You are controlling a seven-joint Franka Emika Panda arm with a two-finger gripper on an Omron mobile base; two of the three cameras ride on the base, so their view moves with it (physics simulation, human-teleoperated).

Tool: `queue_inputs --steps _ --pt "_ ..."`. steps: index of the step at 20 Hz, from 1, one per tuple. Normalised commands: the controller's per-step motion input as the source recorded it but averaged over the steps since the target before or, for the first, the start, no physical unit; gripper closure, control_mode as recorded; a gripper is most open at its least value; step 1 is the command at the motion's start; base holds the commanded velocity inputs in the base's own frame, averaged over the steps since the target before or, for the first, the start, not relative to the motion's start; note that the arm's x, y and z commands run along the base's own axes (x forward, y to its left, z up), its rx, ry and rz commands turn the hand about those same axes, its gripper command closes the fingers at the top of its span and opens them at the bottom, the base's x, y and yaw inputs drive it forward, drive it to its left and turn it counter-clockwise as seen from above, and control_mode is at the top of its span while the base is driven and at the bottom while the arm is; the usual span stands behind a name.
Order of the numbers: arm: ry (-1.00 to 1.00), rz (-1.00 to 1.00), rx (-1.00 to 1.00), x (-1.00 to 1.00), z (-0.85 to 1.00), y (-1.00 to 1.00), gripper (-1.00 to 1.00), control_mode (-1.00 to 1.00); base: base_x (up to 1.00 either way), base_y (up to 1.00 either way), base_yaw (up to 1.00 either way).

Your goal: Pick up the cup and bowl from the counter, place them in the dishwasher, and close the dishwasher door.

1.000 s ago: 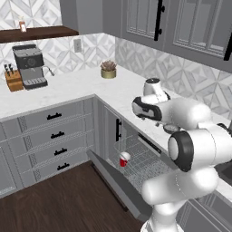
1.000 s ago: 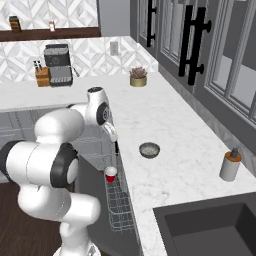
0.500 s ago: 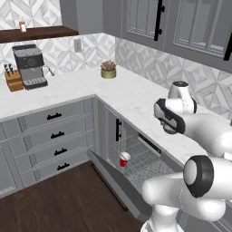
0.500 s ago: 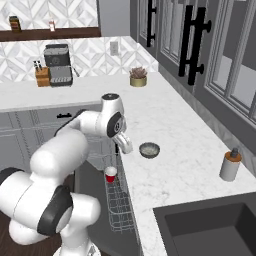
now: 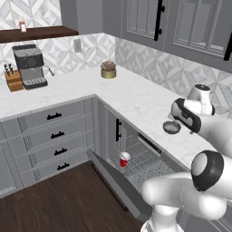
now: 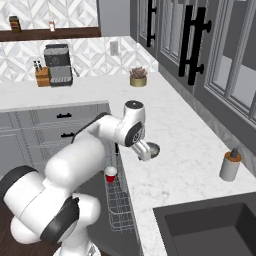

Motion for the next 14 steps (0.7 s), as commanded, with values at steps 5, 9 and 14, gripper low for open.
queue_inputs --steps 5,9,14 --pt "0.04 0.07 0.00 0.37 -0.16 -0.13 -1.00 -1.00 0.00 0.00 0.00" --pt "0.09 0.04 0.00 0.44 -0.21 -0.07 -1.00 -1.00 0.00 0.00 0.00" --pt "0.03 0.01 0.00 0.21 -0.21 -0.22 -1.00 -1.00 0.00 0.00 0.00"
